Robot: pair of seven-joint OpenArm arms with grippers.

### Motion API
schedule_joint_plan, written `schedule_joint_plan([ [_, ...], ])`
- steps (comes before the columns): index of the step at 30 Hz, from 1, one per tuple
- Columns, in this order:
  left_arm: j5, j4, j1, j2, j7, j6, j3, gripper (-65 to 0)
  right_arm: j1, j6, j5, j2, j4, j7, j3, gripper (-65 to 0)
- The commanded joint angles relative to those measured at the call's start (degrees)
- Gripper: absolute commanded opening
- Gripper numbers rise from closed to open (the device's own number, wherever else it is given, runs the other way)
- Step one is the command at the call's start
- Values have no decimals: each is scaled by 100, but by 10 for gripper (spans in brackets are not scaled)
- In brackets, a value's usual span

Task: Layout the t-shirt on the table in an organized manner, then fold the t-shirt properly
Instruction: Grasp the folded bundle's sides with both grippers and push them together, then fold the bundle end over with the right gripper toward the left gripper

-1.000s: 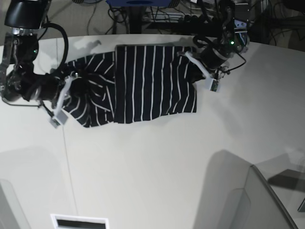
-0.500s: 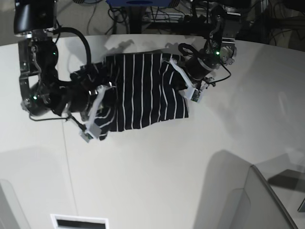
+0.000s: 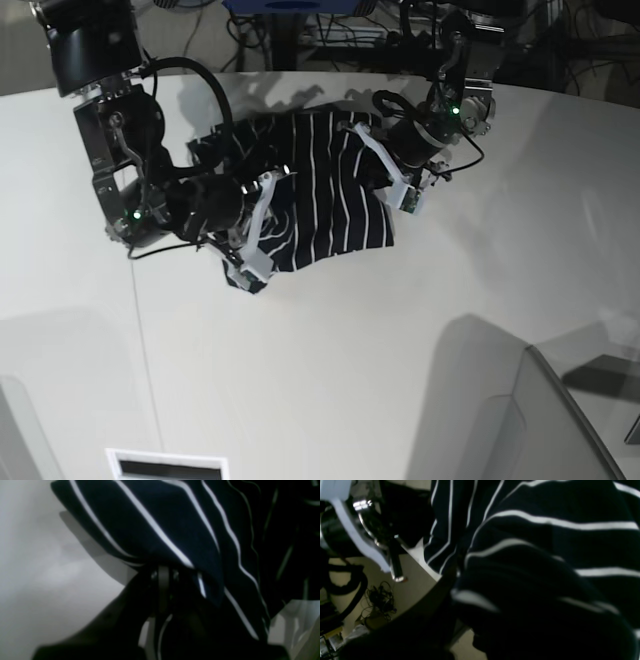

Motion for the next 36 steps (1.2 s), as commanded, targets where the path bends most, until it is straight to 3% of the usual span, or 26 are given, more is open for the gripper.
schedule_joint_plan([
  [1, -81, 124, -23, -17, -119, -29, -5, -650, 148, 34, 121, -11, 19, 146, -31, -644],
  [6, -90, 546, 170, -193, -111, -3, -40, -650, 280, -1, 121, -11, -139, 349, -277, -644],
  [10, -81, 1082, 381, -369, 100, 270, -515, -650, 350, -643, 121, -11, -148, 445, -488, -642],
  [14, -81, 1592, 654, -501, 461, 270, -1165, -650, 421, -748, 121, -11, -139, 542, -682, -615],
  [15, -81, 1724, 742, -527, 514, 270, -1341, -650, 421, -748, 121, -20, -139, 524, -682, -581],
  [20, -81, 2251, 1243, -650, 751, 270, -2220, -650, 421, -748, 121, -37, -78, 542, -691, -228],
  [22, -81, 2366, 1366, -650, 857, 270, -2519, -650, 421, -748, 121, -29, -42, 551, -805, -156],
  [28, -81, 2401, 1559, -650, 909, 235, -3135, -650, 640, -748, 113, -11, 45, 744, -1631, -150],
  [36, -81, 2383, 1559, -650, 909, 235, -3337, -650, 1141, -775, 121, -55, -157, 727, -2704, -150],
])
